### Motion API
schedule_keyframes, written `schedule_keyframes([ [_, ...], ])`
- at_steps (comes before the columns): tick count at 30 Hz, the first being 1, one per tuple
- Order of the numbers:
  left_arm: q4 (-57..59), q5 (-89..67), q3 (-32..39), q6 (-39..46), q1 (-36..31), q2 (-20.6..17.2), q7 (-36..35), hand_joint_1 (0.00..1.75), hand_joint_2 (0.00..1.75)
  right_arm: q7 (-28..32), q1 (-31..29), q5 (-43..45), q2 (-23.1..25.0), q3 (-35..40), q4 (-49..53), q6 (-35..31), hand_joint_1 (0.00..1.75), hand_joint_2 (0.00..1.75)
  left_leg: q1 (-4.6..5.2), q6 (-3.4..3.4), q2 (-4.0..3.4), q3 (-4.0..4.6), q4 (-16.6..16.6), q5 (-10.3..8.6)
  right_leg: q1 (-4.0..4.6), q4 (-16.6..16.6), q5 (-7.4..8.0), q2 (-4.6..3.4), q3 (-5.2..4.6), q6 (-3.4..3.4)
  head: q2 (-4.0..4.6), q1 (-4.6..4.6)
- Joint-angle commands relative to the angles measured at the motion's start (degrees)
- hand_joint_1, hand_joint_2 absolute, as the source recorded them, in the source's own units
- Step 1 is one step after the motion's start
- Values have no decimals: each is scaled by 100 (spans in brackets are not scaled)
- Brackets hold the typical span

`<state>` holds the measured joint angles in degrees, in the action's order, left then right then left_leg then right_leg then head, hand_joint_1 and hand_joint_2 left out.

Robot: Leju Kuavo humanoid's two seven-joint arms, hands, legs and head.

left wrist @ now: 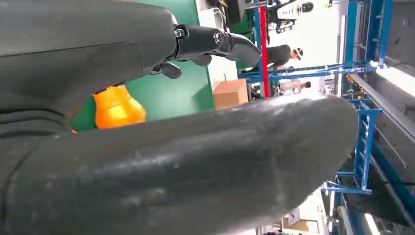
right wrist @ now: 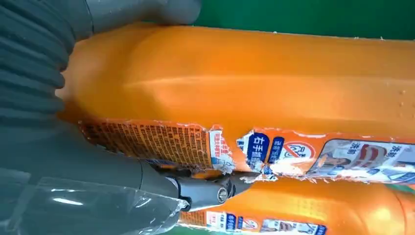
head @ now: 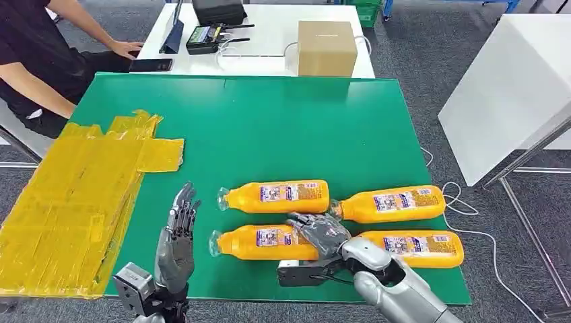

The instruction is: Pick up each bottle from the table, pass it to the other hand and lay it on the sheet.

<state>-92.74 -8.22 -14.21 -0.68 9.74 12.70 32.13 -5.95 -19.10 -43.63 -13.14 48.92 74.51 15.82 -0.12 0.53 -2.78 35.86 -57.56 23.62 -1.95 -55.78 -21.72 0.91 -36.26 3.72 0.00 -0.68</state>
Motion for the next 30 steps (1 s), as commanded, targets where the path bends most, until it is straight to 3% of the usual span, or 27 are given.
schedule_keyframes([
  [1, 435, 44, -149, 25, -163, -179, -16, 0, 0, -16, -295, 223, -326, 929, -575, 312, 175, 175, -16, -6, 33, -48, 8, 7, 13, 12, -7, 2, 51, -31, 0, 0],
  [7, 370, 111, -238, 76, -274, -158, -105, 0, 0, -168, -385, 410, -170, 1102, -690, 374, 175, 175, -13, -4, 35, -58, 9, 3, 10, 14, -7, 8, 61, -24, 0, 0],
  [10, 415, 168, -212, 112, -171, -207, -107, 0, 0, -308, 49, 573, -243, 722, -612, -181, 175, 175, -13, -4, 36, -62, 12, 3, 11, 17, -8, 12, 68, -22, 0, 2],
  [12, 330, 293, -55, 255, -53, -128, -87, 0, 0, -375, 501, 685, -138, 248, -343, -704, 175, 175, -15, -5, 45, -75, 17, 6, 12, 21, -13, 19, 81, -26, 0, 0],
  [16, -333, 1073, 689, 1024, 496, 230, -77, 0, 0, -353, 2174, 528, 541, -1079, 1488, -2209, 175, 175, -23, -10, 60, -79, 11, 22, 21, 15, -28, 28, 86, -36, 0, 0],
  [19, -899, 1450, 1256, 1431, 858, 526, 134, 0, 0, -261, 2652, 499, 729, -1095, 2541, -2950, 175, 175, -18, -2, 39, -52, -3, 26, 13, -4, -42, 15, 63, -14, 0, 2],
  [20, -994, 1508, 1345, 1459, 908, 577, 180, 0, 175, -211, 2707, 563, 752, -1101, 2727, -3110, 175, 175, -21, -3, 40, -47, -7, 31, 15, -7, -48, 7, 62, -7, 0, 2],
  [26, -928, 1698, 1367, 1396, 889, 627, 69, 0, 175, 250, 2755, 690, 893, -1260, 2876, -3614, 175, 175, -25, -13, 54, -55, -10, 56, 16, -9, -72, 9, 70, -23, 0, -2],
  [30, -670, 2192, 1150, 797, 813, 438, -397, 0, 175, 505, 2744, 766, 949, -1319, 2917, -3806, 175, 175, -20, -9, 43, -47, -2, 52, 8, -3, -65, 2, 60, -23, 0, 2],
])
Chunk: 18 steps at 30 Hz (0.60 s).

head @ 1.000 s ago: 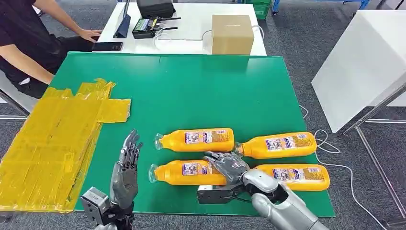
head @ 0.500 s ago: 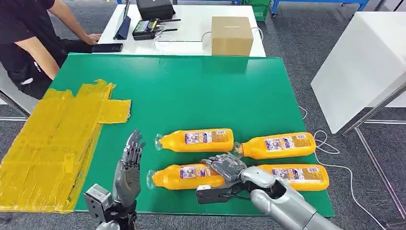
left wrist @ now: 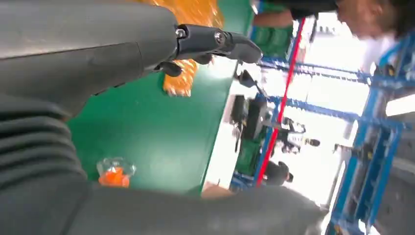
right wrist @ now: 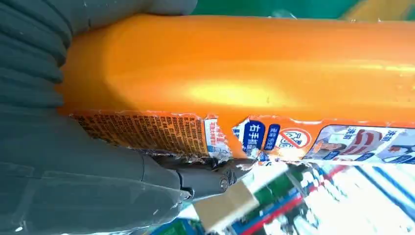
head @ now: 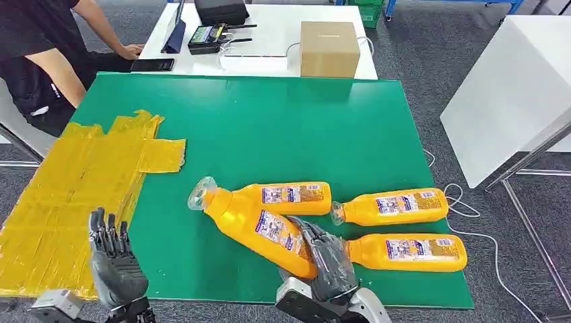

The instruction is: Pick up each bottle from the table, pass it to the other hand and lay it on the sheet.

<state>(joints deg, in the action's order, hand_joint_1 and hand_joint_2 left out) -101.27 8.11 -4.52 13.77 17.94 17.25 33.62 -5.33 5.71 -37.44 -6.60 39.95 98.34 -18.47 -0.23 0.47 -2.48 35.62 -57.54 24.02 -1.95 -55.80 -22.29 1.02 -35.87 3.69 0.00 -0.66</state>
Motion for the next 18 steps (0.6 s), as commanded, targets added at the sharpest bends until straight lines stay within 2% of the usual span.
schedule_keyframes([
  [1, 183, 559, 182, -647, -7, -17, -545, 0, 175, 443, 264, 147, 295, -422, 534, -376, 175, 175, -8, -4, 19, -33, -2, 15, 6, 0, -10, -8, 30, -25, 0, -2],
  [18, 183, 559, 182, -647, -7, -17, -545, 0, 175, 443, 264, 147, 295, -422, 534, -376, 175, 175, -3, -1, 15, -28, 1, 13, 7, 5, -6, -5, 26, -19, 0, -2],
])
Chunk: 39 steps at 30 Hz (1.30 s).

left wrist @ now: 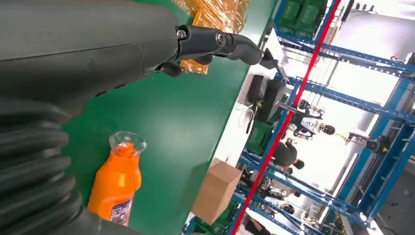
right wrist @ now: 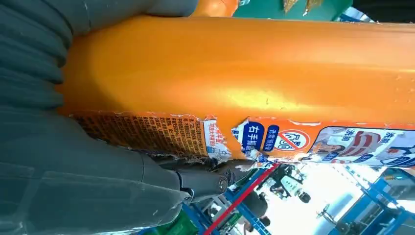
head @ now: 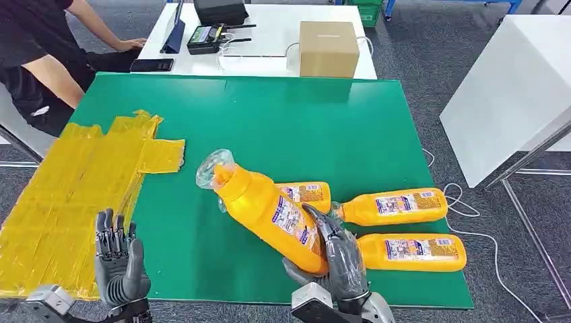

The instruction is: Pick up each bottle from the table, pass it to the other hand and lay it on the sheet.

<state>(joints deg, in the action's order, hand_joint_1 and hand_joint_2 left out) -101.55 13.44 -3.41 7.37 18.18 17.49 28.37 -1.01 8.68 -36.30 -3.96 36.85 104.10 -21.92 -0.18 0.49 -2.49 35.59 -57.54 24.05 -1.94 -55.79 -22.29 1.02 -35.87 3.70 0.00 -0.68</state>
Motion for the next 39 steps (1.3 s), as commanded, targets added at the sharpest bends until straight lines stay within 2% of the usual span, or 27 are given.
schedule_keyframes([
  [1, 211, 26, 71, -7, -31, -41, -21, 0, 175, 11, -34, 33, 31, -112, -42, -31, 175, 175, -9, -4, 20, -32, 1, 12, 8, 4, -9, -4, 32, -23, 0, 0],
  [8, 211, 26, 71, -7, -31, -41, -21, 0, 175, 11, -34, 33, 31, -112, -42, -31, 175, 175, -4, -3, 13, -16, 4, 5, 3, 4, -3, -3, 15, -15, 0, 0],
  [9, 235, 182, 19, -185, -35, -87, -134, 0, 175, 30, -40, 51, 25, -111, -68, -28, 175, 175, -13, -6, 22, -40, 0, 18, 11, 3, -13, -7, 40, -28, 0, 0],
  [10, 298, 497, -94, -553, -25, -222, -381, 0, 175, 39, -74, 78, 3, -100, -116, 24, 175, 175, -6, -3, 14, -18, 3, 6, 5, 5, -4, -3, 17, -16, 0, 0],
  [13, 674, 1202, -505, -1852, -59, -568, -751, 0, 175, 114, -290, 188, 31, -128, -442, 368, 175, 175, -13, -6, 21, -56, 7, 20, 11, 9, -14, -12, 53, -32, 0, 0],
  [14, 822, 1404, -669, -2312, -99, -668, -800, 0, 175, 167, -381, 207, 96, -175, -609, 515, 175, 175, -8, -5, 17, -44, 11, 11, 7, 12, -7, -9, 41, -25, 0, 0],
  [20, 839, 1443, -1156, -3143, -225, -940, -671, 0, 175, 159, -594, 89, 278, -221, -1096, 1100, 175, 175, -17, -9, 21, -59, 11, 15, 15, 14, -8, -14, 57, -37, 0, 2],
  [21, 837, 1486, -1210, -3264, -251, -982, -645, 0, 175, 147, -628, 66, 285, -205, -1163, 1176, 175, 175, -7, -6, 15, -32, 12, 4, 6, 11, -2, -6, 30, -21, 0, 0],
  [22, 917, 1826, -1420, -3855, -354, -1149, -611, 0, 175, 68, -796, -4, 236, -42, -1325, 1620, 175, 175, -9, -6, 15, -36, 10, 7, 7, 10, -3, -8, 33, -24, 0, 0],
  [27, 1049, 1831, -1422, -4036, -429, -1121, -560, 0, 175, 104, -905, -65, 343, -27, -1558, 1676, 175, 175, -5, -4, 7, -26, 11, 2, 4, 9, 1, -9, 23, -16, 0, 0],
  [28, 1057, 1806, -1405, -4065, -430, -1111, -547, 0, 175, 107, -892, -79, 338, -36, -1543, 1686, 175, 175, -13, -7, 16, -50, 11, 11, 11, 12, -6, -13, 47, -28, 0, 2],
  [29, 1065, 1788, -1385, -4084, -434, -1098, -543, 0, 175, 109, -885, -96, 336, -45, -1535, 1702, 175, 175, -8, -5, 12, -26, 10, 3, 7, 11, 0, -6, 26, -18, 0, 0],
  [30, 1072, 1777, -1373, -4090, -441, -1092, -548, 0, 175, 109, -887, -108, 329, -43, -1537, 1718, 175, 175, -12, -7, 15, -48, 9, 13, 11, 10, -7, -14, 45, -28, 0, -2],
  [31, 1084, 1767, -1363, -4099, -448, -1084, -555, 0, 175, 107, -892, -120, 332, -43, -1543, 1734, 175, 175, -6, -4, 12, -26, 9, 4, 5, 8, -2, -7, 25, -17, 0, 0],
  [35, 1115, 1660, -1332, -4133, -495, -1059, -550, 0, 175, 105, -991, -145, 362, 29, -1687, 1864, 175, 175, -9, -5, 14, -42, 8, 11, 7, 8, -7, -11, 38, -25, 0, 0],
  [36, 1120, 1623, -1330, -4123, -505, -1055, -546, 0, 175, 102, -1014, -148, 370, 44, -1725, 1881, 175, 175, -6, -4, 10, -22, 8, 3, 5, 8, 0, -7, 21, -17, 0, 0],
  [37, 1124, 1535, -1327, -4074, -522, -1047, -544, 0, 175, 96, -1072, -173, 381, 93, -1805, 1928, 175, 175, -13, -6, 15, -43, 7, 12, 11, 9, -6, -12, 41, -27, 0, 0],
  [39, 1156, 1424, -1329, -4033, -553, -1035, -532, 0, 175, 98, -1177, -200, 408, 207, -1939, 1978, 175, 175, -7, -4, 9, -19, 6, 3, 6, 7, 1, -7, 18, -16, 0, 2],
])
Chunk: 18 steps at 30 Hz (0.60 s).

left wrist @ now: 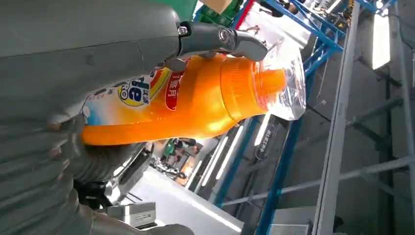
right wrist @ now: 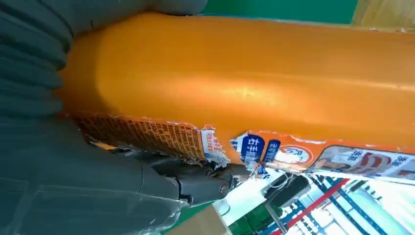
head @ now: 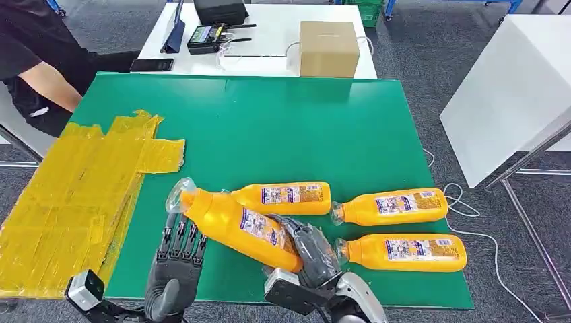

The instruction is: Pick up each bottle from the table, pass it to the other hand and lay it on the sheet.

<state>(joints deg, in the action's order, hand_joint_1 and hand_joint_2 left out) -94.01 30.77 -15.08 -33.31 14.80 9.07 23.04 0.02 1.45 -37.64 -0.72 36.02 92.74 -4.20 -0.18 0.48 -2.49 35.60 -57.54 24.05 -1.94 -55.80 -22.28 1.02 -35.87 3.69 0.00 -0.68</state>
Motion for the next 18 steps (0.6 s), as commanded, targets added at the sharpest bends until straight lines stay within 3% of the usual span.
schedule_keyframes([
  [1, 384, -353, -129, 116, -197, -103, -9, 0, 175, -7, -490, -100, 77, 351, -838, 230, 175, 175, -10, -5, 10, -36, 7, 8, 9, 10, -3, -13, 33, -24, 0, 0],
  [4, 260, -878, -119, 598, -159, -58, -76, 0, 175, -22, -536, -193, 57, 494, -844, 258, 175, 175, -21, -8, 18, -62, 1, 23, 18, 8, -13, -21, 59, -39, 0, 0],
  [6, 251, -1219, -18, 924, -144, -49, -59, 0, 175, -61, -551, -288, 28, 608, -789, 257, 175, 175, -8, -4, 8, -27, 4, 7, 7, 6, -3, -12, 24, -19, 0, 0],
  [7, 220, -1341, 3, 1017, -127, -25, -108, 0, 175, -67, -547, -339, 3, 671, -745, 255, 175, 175, -20, -8, 17, -62, -2, 26, 18, 4, -16, -23, 57, -39, 0, 2],
  [18, 436, -1358, 181, 1027, -154, 68, -240, 0, 175, 103, -719, -656, -41, 1318, -645, 409, 175, 175, -8, -3, 11, -22, 2, 6, 8, 4, -4, -6, 21, -17, 0, 2],
])
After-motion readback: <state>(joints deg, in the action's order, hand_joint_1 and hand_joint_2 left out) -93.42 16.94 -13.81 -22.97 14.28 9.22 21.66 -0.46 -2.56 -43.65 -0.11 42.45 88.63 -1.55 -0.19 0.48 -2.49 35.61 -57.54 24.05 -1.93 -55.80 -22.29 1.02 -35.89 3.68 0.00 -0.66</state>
